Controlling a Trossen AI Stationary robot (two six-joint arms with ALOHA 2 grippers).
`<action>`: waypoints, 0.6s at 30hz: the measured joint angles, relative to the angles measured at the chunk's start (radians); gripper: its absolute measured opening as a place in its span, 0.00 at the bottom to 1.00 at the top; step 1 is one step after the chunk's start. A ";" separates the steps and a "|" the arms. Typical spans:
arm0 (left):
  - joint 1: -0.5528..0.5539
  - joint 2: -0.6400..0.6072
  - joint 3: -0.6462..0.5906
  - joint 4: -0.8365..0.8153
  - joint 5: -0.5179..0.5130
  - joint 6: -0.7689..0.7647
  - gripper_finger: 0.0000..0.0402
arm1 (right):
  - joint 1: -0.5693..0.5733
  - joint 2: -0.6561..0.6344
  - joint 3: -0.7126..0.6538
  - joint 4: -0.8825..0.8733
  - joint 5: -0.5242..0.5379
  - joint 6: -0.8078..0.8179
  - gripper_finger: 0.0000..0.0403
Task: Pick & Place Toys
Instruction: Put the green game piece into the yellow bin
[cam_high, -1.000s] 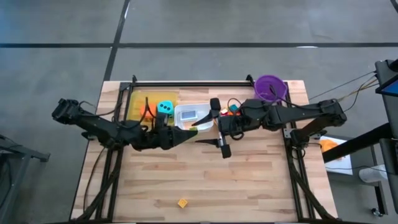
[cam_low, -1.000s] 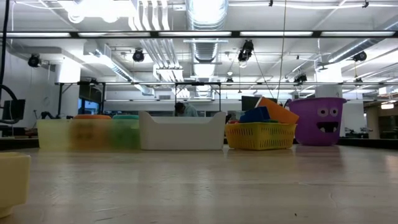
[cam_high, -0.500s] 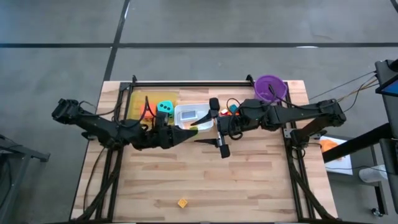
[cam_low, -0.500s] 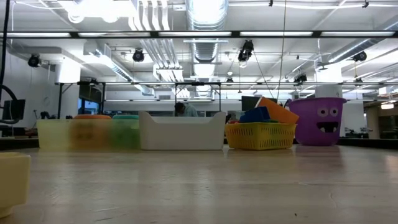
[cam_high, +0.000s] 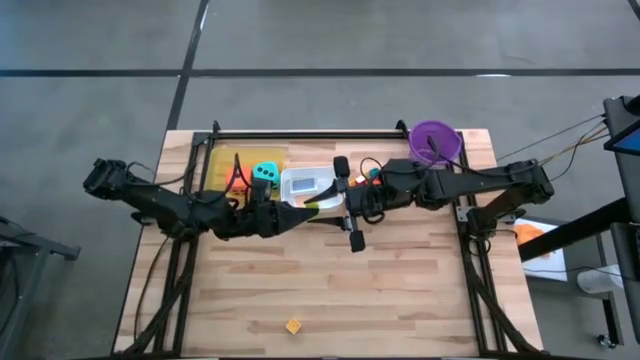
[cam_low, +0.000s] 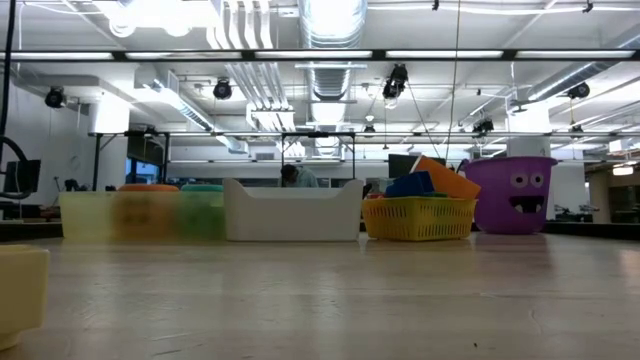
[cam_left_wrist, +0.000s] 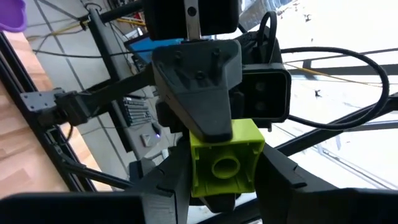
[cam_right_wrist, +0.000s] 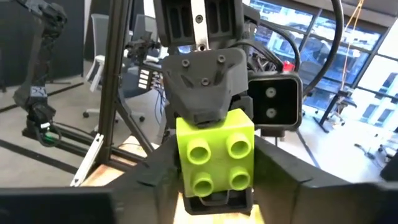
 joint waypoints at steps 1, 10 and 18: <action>0.000 0.000 0.000 0.002 0.003 -0.005 0.30 | 0.000 -0.001 0.000 0.002 0.000 -0.007 0.35; 0.001 0.000 0.000 -0.002 -0.011 -0.004 0.47 | 0.000 -0.004 0.000 0.002 -0.001 0.010 0.33; 0.001 -0.004 0.000 -0.006 -0.011 -0.022 0.72 | -0.010 -0.043 0.000 -0.029 -0.007 0.099 0.33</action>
